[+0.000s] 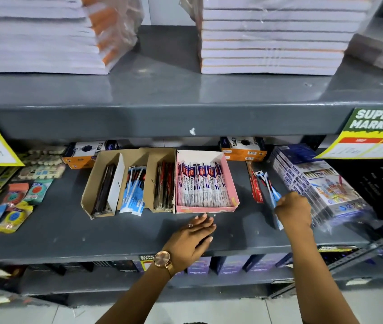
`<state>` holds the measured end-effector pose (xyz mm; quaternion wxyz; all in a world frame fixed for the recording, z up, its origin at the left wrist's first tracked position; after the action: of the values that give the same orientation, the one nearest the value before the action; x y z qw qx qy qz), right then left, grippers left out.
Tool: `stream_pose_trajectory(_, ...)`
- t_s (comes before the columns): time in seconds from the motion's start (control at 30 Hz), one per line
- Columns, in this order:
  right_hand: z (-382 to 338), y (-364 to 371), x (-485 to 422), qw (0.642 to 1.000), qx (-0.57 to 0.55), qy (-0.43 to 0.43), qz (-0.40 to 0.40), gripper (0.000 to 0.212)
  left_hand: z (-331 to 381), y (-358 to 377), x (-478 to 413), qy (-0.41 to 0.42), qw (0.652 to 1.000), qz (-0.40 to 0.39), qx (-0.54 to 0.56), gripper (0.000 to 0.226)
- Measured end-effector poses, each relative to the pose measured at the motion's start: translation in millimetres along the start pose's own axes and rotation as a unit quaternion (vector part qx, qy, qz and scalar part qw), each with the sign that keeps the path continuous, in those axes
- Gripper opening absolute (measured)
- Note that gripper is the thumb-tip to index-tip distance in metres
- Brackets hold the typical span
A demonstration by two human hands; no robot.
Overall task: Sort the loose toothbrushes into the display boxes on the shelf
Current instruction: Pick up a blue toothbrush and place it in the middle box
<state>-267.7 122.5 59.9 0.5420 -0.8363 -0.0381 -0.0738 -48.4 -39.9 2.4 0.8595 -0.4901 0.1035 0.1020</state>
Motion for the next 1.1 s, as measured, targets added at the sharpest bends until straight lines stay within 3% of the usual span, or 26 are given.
stream_pose_trajectory(0.07,13,-4,-3,0.994,-0.088,0.017,-0.055,0.018,0,-4,0,-0.03,0.997,0.012,0.072,0.037)
stream_pose_trajectory(0.13,18,-8,8,0.96,-0.238,0.013,-0.149,0.01,1,-18,1,-0.093,0.973,0.092,0.193,0.029)
stream_pose_trajectory(0.23,11,-16,48,0.887,-0.362,-0.009,-0.288,0.013,1,-37,6,-0.208,0.87,0.199,0.4,0.022)
stream_pose_trajectory(0.3,3,-10,75,0.859,-0.36,-0.021,-0.362,0.014,3,-37,8,-0.274,0.804,0.179,0.496,0.027)
stream_pose_trajectory(0.37,-6,2,99,0.839,-0.339,-0.027,-0.426,0.018,5,-36,6,-0.319,0.76,0.136,0.55,0.036)
stream_pose_trajectory(0.47,-16,26,130,0.823,-0.299,-0.037,-0.481,0.014,8,-35,1,-0.363,0.676,0.118,0.63,0.041)
stream_pose_trajectory(0.53,-21,38,148,0.819,-0.275,-0.043,-0.501,0.014,8,-39,0,-0.379,0.643,0.126,0.654,0.043)
stream_pose_trajectory(0.73,-24,56,172,0.826,-0.225,-0.049,-0.515,0.018,-1,-45,11,-0.391,0.687,0.138,0.597,0.038)
stream_pose_trajectory(0.9,-23,59,180,0.828,-0.208,-0.05,-0.519,0.016,-5,-44,20,-0.387,0.697,0.144,0.586,0.029)
stream_pose_trajectory(1.1,-31,55,183,0.828,-0.207,-0.063,-0.517,0.023,-8,-54,21,-0.363,0.704,0.171,0.587,0.032)
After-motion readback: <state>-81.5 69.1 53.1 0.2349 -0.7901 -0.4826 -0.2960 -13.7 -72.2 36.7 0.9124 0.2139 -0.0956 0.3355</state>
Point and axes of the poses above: each hand's wrist, its own x-axis away from the middle knuckle, its own y-axis out of the palm, z = x × y, the point moved 7 cm from there along -x, towards the middle knuckle, and after that the axes turned 8 degrees about y, right-handed, at the moved point
